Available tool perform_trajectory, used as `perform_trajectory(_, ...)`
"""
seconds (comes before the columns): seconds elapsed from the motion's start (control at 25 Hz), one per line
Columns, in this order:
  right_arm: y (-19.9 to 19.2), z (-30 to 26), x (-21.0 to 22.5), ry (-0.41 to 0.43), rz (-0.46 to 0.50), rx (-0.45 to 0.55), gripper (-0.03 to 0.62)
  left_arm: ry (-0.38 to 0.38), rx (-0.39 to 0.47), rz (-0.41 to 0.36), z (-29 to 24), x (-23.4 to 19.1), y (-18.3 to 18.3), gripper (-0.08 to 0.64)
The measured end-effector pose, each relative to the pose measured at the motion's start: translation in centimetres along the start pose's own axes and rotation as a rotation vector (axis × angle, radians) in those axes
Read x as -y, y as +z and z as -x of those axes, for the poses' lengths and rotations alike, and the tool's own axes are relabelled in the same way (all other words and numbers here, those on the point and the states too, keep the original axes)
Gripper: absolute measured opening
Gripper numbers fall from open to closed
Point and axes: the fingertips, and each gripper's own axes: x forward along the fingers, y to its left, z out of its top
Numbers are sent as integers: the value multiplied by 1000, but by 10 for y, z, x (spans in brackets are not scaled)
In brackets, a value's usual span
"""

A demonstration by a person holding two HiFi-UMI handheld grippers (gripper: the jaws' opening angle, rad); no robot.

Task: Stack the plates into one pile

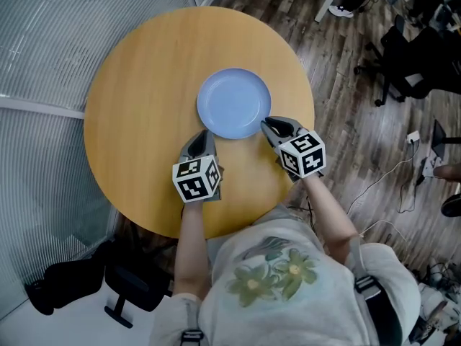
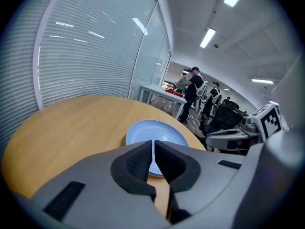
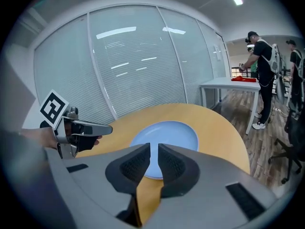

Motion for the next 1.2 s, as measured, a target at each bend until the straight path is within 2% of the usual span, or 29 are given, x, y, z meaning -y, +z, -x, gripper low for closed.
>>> perform_trajectory(0.24,-17,24,-46,29,46,8,60,-49,9,-69,37,27,-27,23)
perform_trajectory(0.4,-24,44,-67,24,89,29,54,-80,23,-189,62,43,-40,20)
perform_trajectory(0.48,-24,53,-75,13,107,52,50,-92,29,-223,72,48,-45,18)
perform_trajectory(0.6,-25,62,-87,23,129,68,48,-104,27,-208,83,51,-53,18)
perform_trajectory(0.76,-26,70,-104,52,154,75,46,-108,35,-144,95,52,-57,18)
perform_trajectory(0.96,-28,75,-120,82,177,75,46,-78,46,-166,107,49,-59,18)
perform_trajectory(1.2,-31,76,-127,104,186,70,46,-64,51,-146,113,48,-63,18)
